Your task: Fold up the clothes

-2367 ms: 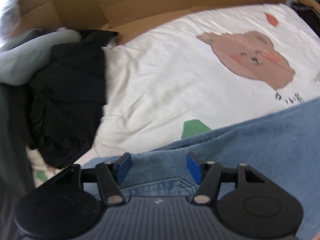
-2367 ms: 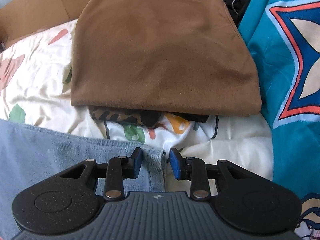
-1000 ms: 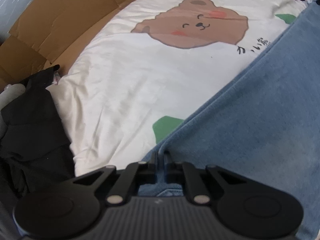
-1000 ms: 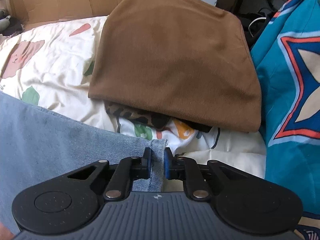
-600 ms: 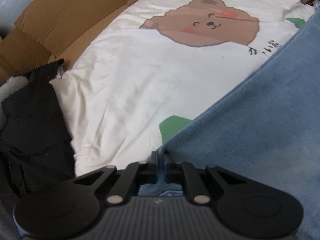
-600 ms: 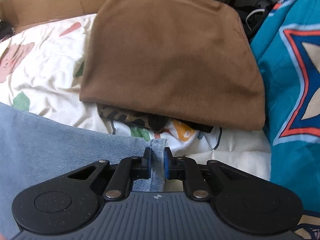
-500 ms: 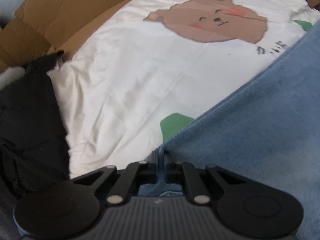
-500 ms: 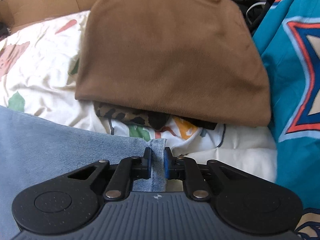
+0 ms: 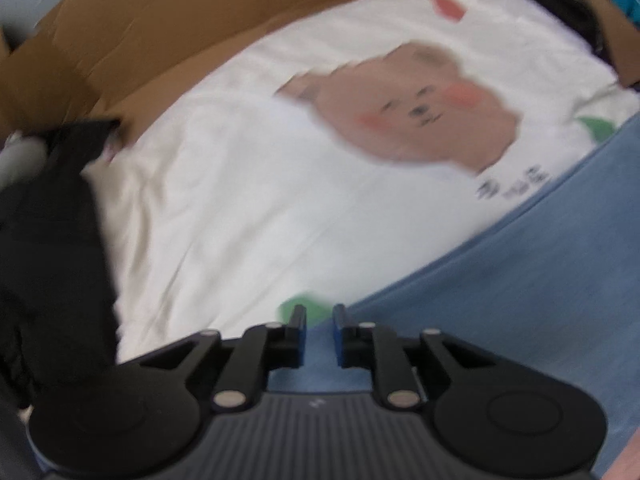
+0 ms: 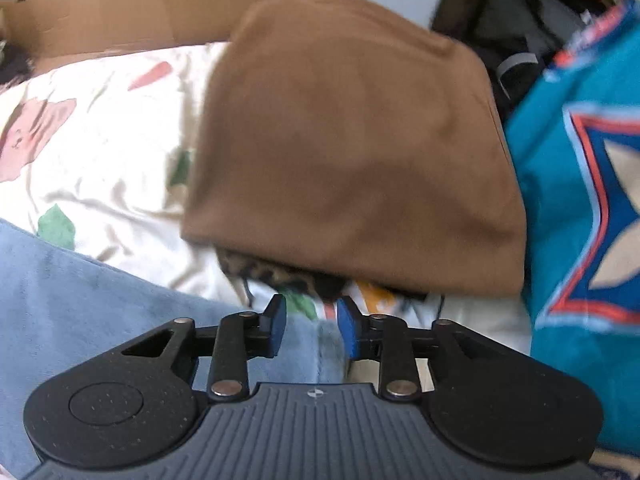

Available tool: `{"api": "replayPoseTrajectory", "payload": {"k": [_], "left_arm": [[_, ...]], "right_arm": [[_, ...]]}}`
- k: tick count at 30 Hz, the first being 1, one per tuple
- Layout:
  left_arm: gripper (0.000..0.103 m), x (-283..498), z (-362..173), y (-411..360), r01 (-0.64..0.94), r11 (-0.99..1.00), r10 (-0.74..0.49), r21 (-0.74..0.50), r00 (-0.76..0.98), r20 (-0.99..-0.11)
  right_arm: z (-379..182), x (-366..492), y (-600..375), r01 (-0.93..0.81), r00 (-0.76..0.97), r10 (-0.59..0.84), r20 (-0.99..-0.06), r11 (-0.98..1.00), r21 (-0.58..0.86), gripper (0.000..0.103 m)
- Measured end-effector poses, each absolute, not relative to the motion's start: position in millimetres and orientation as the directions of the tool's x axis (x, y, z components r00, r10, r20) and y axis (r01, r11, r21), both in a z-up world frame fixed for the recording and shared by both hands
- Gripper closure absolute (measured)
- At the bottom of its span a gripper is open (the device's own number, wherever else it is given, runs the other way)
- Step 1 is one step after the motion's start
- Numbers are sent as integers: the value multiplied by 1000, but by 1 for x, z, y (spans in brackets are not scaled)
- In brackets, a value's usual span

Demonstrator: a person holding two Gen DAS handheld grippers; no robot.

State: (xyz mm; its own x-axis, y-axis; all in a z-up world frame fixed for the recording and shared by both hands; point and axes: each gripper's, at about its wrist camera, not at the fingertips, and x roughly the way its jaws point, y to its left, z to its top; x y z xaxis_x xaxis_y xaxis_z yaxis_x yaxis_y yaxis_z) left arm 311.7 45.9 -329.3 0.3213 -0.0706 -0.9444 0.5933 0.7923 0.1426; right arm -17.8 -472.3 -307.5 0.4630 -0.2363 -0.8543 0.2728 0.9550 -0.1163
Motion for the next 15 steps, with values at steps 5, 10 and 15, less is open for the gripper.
{"api": "replayPoseTrajectory", "payload": {"k": [5, 10, 15], "left_arm": [[79, 306, -329, 0, 677, 732, -182, 73, 298, -937], [79, 307, -334, -29, 715, 699, -261, 10, 268, -928], [78, 312, -335, -53, 751, 660, -316, -38, 230, -920]], "right_arm": [[-307, 3, -449, 139, 498, -119, -859, 989, -56, 68], [-305, 21, -425, 23, 491, -51, -869, 999, -45, 67], [-300, 37, -418, -58, 485, 21, -874, 998, -9, 67]]}}
